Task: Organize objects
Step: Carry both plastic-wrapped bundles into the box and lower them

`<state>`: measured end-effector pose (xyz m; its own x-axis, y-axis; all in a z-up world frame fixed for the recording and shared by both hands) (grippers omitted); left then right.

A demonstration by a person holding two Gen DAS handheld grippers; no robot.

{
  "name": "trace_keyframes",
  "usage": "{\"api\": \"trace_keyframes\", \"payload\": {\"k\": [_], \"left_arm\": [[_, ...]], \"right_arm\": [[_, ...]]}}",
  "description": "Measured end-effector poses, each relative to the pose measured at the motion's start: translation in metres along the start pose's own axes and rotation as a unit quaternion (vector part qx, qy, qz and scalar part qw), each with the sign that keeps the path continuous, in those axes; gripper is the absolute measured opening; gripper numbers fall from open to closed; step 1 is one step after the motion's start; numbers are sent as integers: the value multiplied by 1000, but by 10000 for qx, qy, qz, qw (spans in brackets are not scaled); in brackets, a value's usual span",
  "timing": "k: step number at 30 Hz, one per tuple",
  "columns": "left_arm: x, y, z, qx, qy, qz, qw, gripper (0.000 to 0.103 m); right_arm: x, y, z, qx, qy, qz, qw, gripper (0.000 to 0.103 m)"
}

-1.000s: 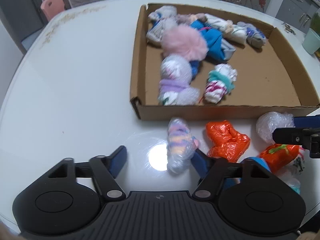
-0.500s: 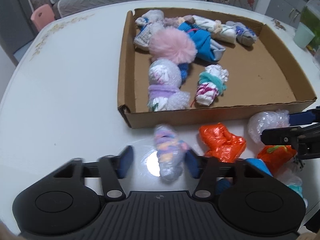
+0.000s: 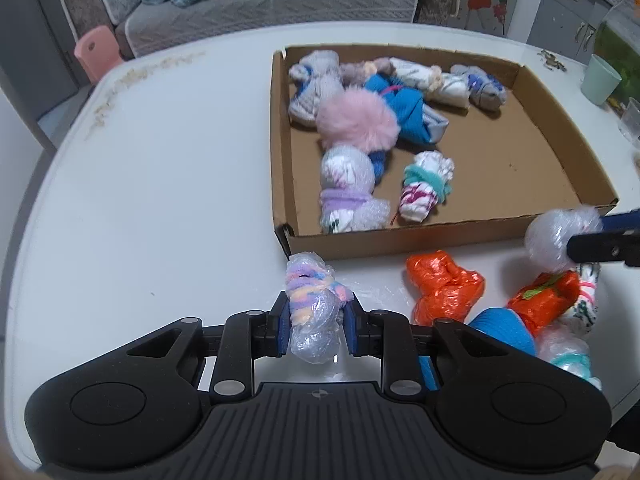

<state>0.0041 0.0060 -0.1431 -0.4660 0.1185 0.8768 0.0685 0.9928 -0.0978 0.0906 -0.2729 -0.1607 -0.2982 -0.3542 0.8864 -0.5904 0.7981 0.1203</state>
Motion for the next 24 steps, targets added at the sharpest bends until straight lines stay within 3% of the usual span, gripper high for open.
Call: {"api": "trace_keyframes", "payload": {"k": [5, 9, 13, 16, 24], "left_arm": [[29, -28, -33, -513, -563, 231, 9968, 32], [40, -66, -73, -1287, -1009, 562, 9849, 32], [18, -102, -106, -1814, -969, 767, 9756, 32], [-12, -118, -124, -1696, -735, 1032, 9773, 32], [-84, -131, -139, -1300, -172, 1282, 9830, 32]], "right_arm": [[33, -12, -19, 90, -588, 112, 9982, 50], [53, -27, -44, 567, -1276, 586, 9885, 50], [51, -44, -68, 800, -1592, 786, 9809, 50], [40, -57, -81, 830, -1642, 842, 9793, 50], [6, -71, -99, 1486, -1540, 812, 9735, 50]]}}
Point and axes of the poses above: each gripper's, at about its wrist camera, not at the fingertips, and x roughly against the way its jaws point, y to its left, z to its underside, the point moved 10 cm from there along -x, roughly the way its jaws point, and after that the axes turned 10 degrees about z, right-handed, at the moved point
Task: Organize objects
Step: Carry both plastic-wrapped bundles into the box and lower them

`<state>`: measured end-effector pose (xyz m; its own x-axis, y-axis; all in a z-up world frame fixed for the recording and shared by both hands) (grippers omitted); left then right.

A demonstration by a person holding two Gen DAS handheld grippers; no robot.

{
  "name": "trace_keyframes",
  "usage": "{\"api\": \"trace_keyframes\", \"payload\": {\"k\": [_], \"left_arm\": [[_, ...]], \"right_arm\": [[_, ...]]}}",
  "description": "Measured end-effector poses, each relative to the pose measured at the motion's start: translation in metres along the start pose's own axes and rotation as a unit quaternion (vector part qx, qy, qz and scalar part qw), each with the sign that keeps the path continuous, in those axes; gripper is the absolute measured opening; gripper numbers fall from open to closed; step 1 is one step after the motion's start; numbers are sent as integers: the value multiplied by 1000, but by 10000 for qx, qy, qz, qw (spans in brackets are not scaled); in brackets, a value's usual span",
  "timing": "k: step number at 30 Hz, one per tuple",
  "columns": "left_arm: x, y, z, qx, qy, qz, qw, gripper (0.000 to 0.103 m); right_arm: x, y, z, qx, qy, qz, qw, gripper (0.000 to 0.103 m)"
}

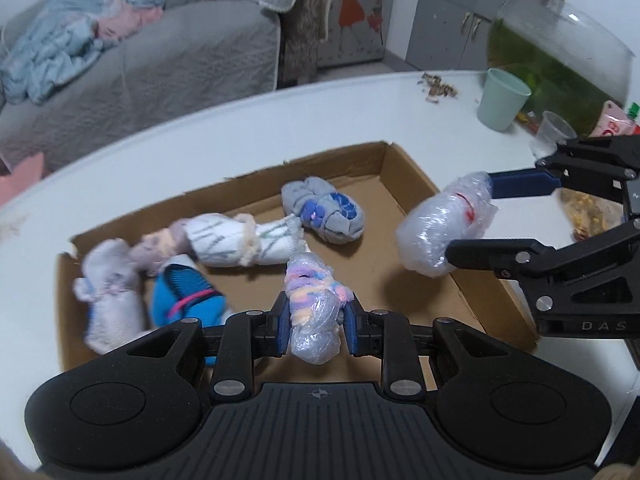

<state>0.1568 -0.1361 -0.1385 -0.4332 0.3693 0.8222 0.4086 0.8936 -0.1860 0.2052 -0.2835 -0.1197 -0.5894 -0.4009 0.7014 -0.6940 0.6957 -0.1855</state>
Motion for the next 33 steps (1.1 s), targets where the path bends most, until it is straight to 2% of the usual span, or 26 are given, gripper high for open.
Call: {"api": "trace_keyframes", "payload": {"k": [4, 9, 21, 27, 29, 33], "left_arm": [[-24, 11, -1, 85, 189, -14, 9998, 32], [-45, 22, -5, 227, 179, -17, 9996, 32], [-52, 22, -10, 445, -138, 63, 9989, 34], [-51, 22, -11, 492, -177, -101, 9986, 41], [-50, 23, -12, 477, -180, -164, 9986, 51], [-46, 24, -13, 441, -134, -280, 9985, 60]], "right_arm": [[-21, 3, 3, 406, 105, -204, 9989, 50], [-48, 8, 8, 786, 283, -301, 9960, 50], [-58, 6, 8, 844, 201, -251, 9959, 51], [-53, 6, 7, 858, 146, -190, 9960, 55], [-53, 3, 5, 830, 124, -203, 9963, 55], [-51, 0, 0, 857, 88, -201, 9961, 60]]}}
Point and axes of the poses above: each gripper's, at about its wrist camera, not at the fingertips, and x roughly against the way its jaws point, y to its left, z to its underside, the point moved 10 cm from there along -x, roughly the way its jaws point, and after that the axes turned 10 degrees about z, right-handed, at the moved point
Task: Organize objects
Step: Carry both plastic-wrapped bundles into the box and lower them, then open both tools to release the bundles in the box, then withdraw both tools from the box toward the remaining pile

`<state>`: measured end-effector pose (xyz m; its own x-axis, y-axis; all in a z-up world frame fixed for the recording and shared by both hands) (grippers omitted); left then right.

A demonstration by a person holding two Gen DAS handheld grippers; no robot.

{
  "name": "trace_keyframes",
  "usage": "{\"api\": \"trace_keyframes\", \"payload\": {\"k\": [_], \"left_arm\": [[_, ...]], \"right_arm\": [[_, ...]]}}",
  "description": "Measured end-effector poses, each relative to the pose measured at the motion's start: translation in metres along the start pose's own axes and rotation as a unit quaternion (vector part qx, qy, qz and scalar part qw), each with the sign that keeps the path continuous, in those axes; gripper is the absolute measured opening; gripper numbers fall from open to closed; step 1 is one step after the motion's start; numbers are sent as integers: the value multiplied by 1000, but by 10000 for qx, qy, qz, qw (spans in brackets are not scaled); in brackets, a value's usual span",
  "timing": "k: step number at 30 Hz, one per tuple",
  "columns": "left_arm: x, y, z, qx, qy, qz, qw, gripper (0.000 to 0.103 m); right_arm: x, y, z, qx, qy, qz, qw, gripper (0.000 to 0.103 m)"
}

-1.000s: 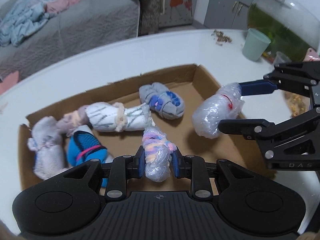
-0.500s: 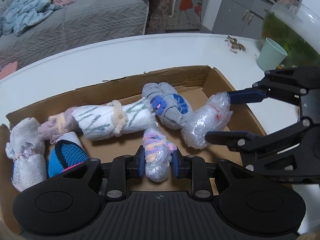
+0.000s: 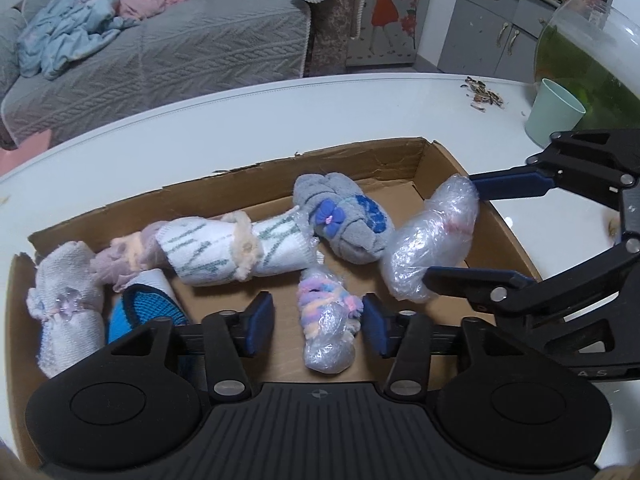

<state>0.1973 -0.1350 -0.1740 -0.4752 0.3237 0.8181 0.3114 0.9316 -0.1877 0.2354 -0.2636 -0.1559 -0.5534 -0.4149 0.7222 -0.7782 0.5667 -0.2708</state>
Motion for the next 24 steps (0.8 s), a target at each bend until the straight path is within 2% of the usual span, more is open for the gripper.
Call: {"api": "trace_keyframes", "payload": {"k": [2, 10, 13, 17, 21, 24], "left_arm": [[2, 1, -1, 27, 3, -87, 10000, 65], [7, 8, 0, 248, 183, -245, 9992, 70], [12, 9, 3, 363, 213, -284, 9987, 75], [27, 10, 16, 594, 350, -167, 9975, 83], [42, 3, 35, 569, 439, -32, 9974, 84], [56, -1, 43, 550, 399, -70, 9977, 83]], "right_arm": [[0, -1, -2, 20, 11, 31, 10000, 62], [0, -1, -4, -56, 100, 48, 9999, 63], [3, 0, -5, -112, 140, 71, 9998, 63], [12, 1, -5, -170, 162, 147, 9996, 69], [24, 8, 2, -178, 247, 186, 9994, 70], [31, 15, 9, -149, 316, 178, 9992, 72]]}}
Point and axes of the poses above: each gripper's, at about its wrist camera, not at the fingertips, and x roughly against the way its jaws point, y to its left, z to its underside, the point moved 10 cm from there along -x, roughly the way its jaws point, and after that the axes turned 10 degrees about z, right-handed, at the moved point
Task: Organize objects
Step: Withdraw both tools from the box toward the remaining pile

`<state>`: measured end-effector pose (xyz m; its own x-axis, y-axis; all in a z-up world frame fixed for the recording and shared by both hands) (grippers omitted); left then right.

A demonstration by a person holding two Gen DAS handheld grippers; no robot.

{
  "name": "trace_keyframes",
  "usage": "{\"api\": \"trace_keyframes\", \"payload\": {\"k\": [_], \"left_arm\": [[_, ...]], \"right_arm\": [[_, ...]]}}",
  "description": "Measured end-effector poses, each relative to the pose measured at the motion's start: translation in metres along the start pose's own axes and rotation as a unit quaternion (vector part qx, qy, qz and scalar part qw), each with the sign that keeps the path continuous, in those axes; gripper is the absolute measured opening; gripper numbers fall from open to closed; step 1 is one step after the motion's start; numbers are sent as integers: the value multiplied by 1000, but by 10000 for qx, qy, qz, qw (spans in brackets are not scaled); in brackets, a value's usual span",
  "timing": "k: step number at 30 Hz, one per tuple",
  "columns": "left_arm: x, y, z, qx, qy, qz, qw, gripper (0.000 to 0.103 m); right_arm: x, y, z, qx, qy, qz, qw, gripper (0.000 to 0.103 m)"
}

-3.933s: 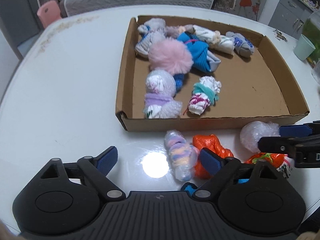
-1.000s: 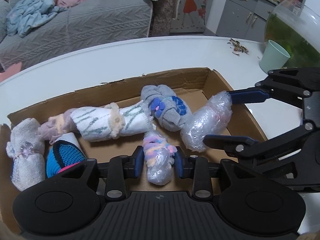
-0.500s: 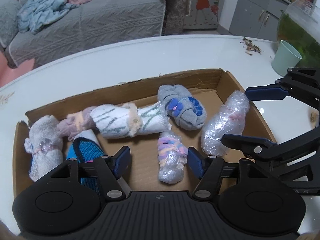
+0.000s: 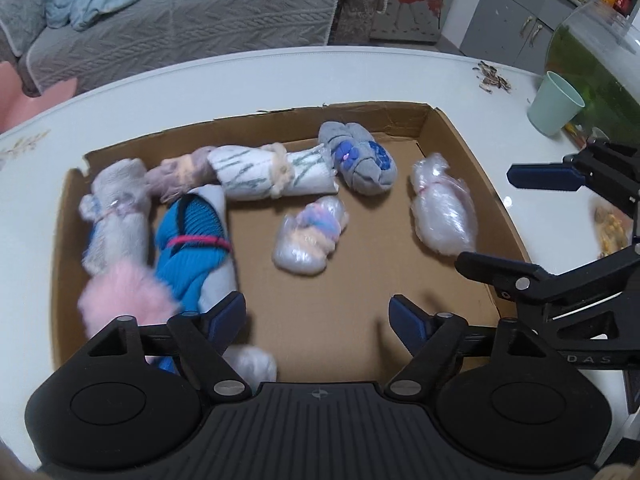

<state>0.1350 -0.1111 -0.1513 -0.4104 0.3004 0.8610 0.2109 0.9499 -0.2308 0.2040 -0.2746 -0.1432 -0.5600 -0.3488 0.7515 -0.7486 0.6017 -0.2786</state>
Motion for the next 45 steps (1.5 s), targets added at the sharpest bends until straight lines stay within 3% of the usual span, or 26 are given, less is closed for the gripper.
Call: {"api": "trace_keyframes", "payload": {"k": [13, 23, 31, 39, 45], "left_arm": [[51, -6, 23, 81, -144, -38, 9999, 85], [74, -2, 64, 235, 49, -121, 9996, 86], [74, 24, 103, 616, 325, -236, 9973, 87], [69, 31, 116, 647, 384, -326, 9966, 88], [59, 35, 121, 589, 489, -434, 9961, 90]], "right_arm": [[29, 13, 10, -474, -9, 31, 9989, 75], [43, 38, 17, -664, 135, -23, 9977, 78], [58, 62, 39, -594, 440, -184, 9971, 84], [63, 79, 60, -475, 707, -171, 9962, 96], [62, 78, 71, -463, 824, -130, 9954, 96]]}}
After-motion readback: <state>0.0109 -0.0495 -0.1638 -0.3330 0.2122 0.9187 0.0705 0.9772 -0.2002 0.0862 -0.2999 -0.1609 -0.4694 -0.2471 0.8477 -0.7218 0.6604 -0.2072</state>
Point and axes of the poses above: each gripper's, at about its wrist camera, not at the fingertips, and x roughly against the way its jaws point, y to its left, z to its underside, the point moved 10 cm from there along -x, roughly the way its jaws point, and after that the axes turned 10 degrees about z, right-handed, at the moved point
